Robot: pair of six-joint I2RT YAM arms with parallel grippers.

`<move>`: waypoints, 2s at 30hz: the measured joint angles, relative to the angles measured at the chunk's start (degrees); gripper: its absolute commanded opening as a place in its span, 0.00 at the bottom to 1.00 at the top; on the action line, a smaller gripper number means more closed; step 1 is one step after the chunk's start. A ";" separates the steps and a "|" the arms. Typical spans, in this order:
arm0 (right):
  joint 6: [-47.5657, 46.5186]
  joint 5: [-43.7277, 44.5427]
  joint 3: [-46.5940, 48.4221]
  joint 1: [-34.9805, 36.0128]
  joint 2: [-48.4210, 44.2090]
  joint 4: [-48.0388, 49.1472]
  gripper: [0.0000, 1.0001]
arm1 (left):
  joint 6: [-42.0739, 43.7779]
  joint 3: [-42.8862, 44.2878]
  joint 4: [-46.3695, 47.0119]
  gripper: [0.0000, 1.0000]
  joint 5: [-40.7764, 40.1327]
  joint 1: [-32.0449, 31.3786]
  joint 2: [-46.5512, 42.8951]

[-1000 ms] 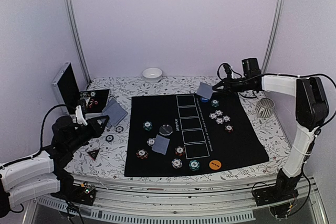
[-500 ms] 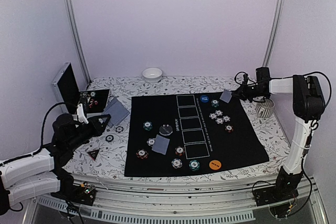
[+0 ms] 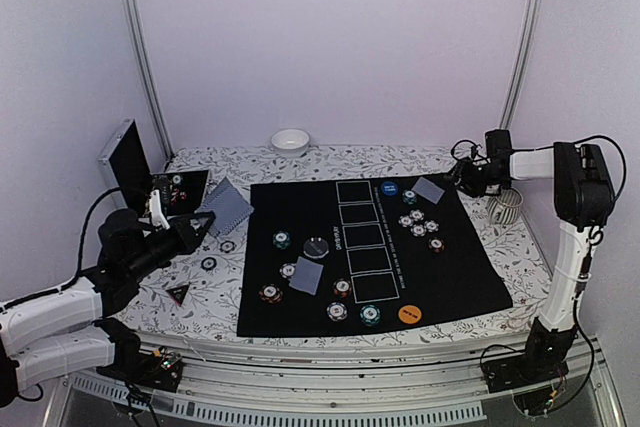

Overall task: Distribute texas hold em gaming equipment
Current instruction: Place the poker card in the small blind area, then adjust the face-down deck piles.

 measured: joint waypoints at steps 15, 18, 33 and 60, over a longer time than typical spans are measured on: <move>-21.66 16.79 7.45 29.14 -21.22 -8.76 0.99 | 2.75 2.16 9.27 0.00 9.97 -4.37 2.71; -27.39 8.44 7.65 39.74 -21.79 -8.74 0.99 | 2.80 2.16 12.09 0.00 12.63 -6.12 2.73; -26.73 -15.72 10.82 51.60 -14.29 -4.24 0.89 | 2.49 2.16 21.40 0.00 19.12 -11.56 4.52; -21.64 -27.23 11.47 52.33 -11.41 -0.33 0.02 | 1.31 1.33 29.42 0.41 21.46 -14.43 12.26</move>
